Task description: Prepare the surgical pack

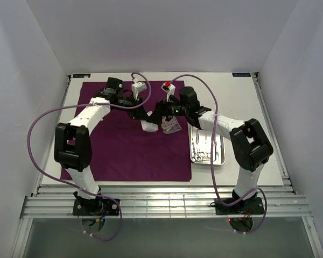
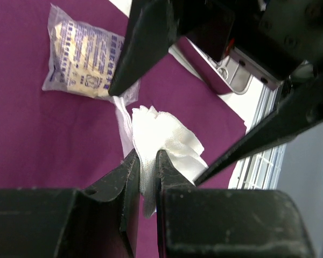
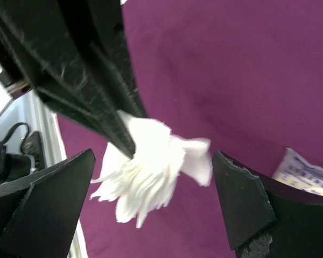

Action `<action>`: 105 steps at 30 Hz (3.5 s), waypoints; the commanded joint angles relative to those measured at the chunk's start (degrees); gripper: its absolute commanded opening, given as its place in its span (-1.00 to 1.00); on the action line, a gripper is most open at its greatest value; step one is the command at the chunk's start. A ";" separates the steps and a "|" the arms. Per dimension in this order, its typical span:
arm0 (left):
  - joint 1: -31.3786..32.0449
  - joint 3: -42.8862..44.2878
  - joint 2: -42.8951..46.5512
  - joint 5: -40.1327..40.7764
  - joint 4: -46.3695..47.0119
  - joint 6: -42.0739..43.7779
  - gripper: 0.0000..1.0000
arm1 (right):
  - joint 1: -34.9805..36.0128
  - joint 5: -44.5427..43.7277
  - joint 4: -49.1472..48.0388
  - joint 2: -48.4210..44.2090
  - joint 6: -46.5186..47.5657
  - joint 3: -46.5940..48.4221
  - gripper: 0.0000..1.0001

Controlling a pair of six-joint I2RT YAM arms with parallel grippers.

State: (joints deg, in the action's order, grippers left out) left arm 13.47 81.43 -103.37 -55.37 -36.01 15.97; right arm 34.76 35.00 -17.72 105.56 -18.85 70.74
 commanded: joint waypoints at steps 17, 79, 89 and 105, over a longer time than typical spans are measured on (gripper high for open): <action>0.24 0.49 2.74 -4.83 -2.75 4.95 -1.00 | 0.13 7.43 -6.09 2.55 0.84 -0.34 1.00; -1.26 3.48 4.93 26.28 -2.57 -17.90 0.96 | -18.68 -43.18 -6.27 -30.60 -40.20 -39.63 -0.85; -1.26 2.42 5.99 27.34 -2.31 -17.02 0.96 | -19.12 -43.53 -12.93 -24.17 -48.38 -41.55 -0.84; -1.26 3.03 5.20 26.55 -2.05 -16.93 0.96 | -18.24 -41.07 -17.10 -18.02 -50.67 -42.97 -0.84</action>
State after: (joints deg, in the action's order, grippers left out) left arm 12.32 84.03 -101.27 -28.25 -38.57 -1.34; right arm 16.08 -6.59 -34.20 86.06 -69.91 25.82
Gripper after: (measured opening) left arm 0.977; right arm 0.240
